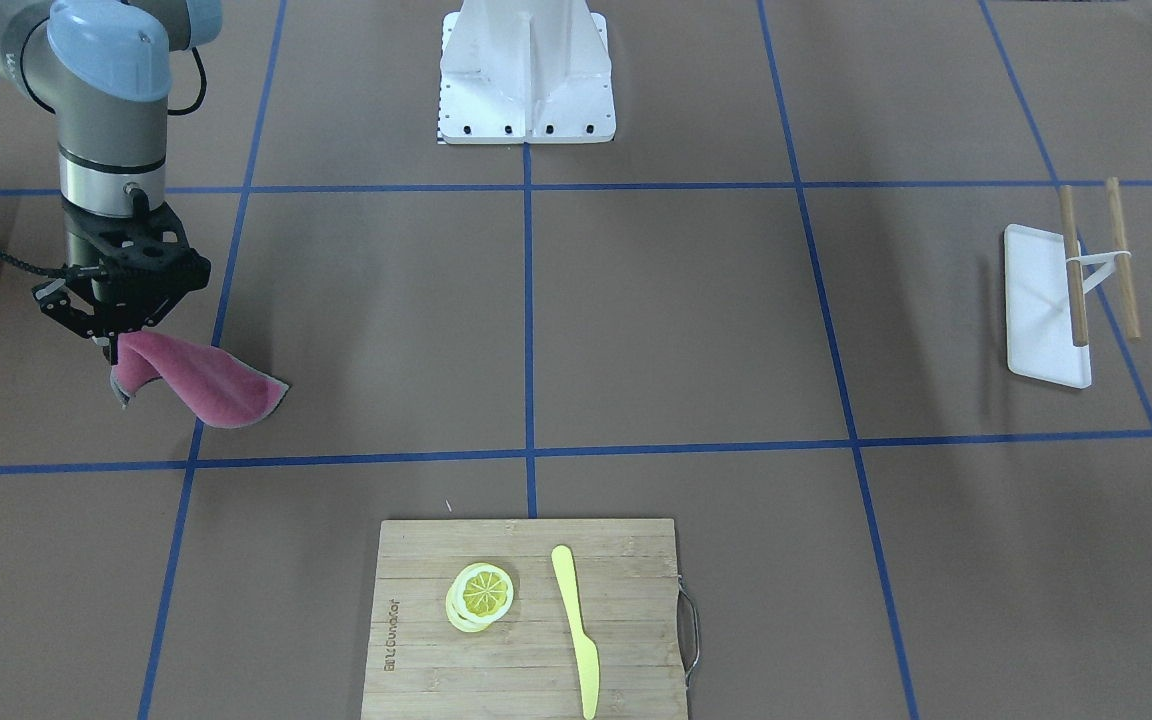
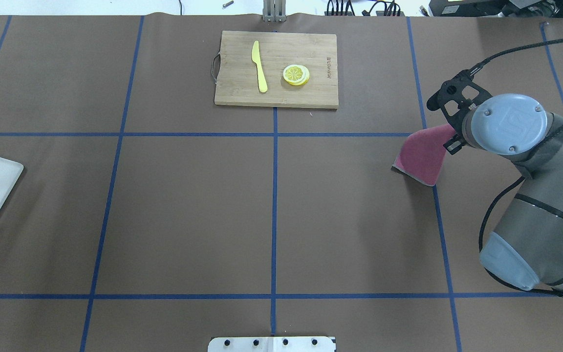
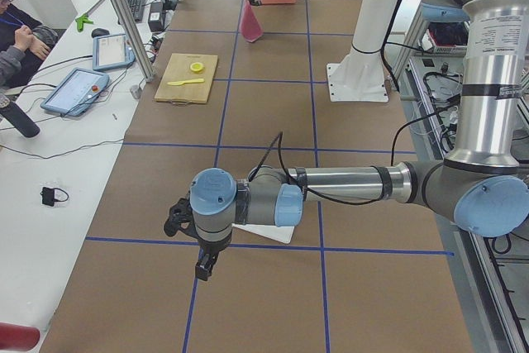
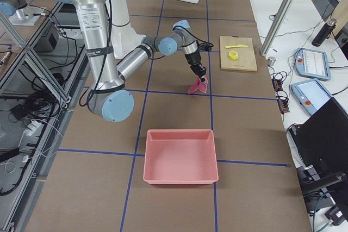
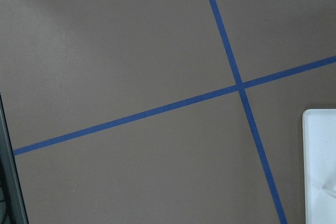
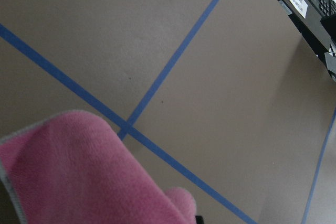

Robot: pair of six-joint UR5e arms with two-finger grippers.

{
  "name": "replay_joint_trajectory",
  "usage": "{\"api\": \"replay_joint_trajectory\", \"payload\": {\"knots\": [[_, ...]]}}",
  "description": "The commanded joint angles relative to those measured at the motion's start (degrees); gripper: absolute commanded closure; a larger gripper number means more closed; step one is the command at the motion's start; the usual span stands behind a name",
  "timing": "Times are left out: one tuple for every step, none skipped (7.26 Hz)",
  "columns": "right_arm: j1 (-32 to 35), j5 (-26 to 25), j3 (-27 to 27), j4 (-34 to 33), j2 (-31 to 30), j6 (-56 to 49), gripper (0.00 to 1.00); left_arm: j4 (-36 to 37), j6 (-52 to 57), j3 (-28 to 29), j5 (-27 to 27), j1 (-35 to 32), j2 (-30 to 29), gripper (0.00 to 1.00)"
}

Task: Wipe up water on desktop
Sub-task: 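Lower the pink cloth with the right gripper and wipe toward the table center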

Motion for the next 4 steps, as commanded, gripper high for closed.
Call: {"api": "replay_joint_trajectory", "payload": {"knots": [[-1.35, -1.72, -9.08, 0.07, 5.49, 0.23, 1.0, -0.14, 0.06, 0.04, -0.08, 0.02, 0.5, 0.01], [-2.93, -1.73, -13.13, 0.15, 8.93, 2.5, 1.0, -0.14, 0.06, -0.04, -0.17, 0.02, 0.76, 0.01], [-4.51, -1.73, -15.34, 0.07, 12.01, 5.31, 1.0, -0.14, 0.06, -0.04, -0.17, 0.02, 0.85, 0.01], [-6.7, -1.73, -15.54, 0.07, 13.95, 8.73, 1.0, -0.14, -0.03, -0.04, -0.17, 0.02, 0.85, 0.01]]}}
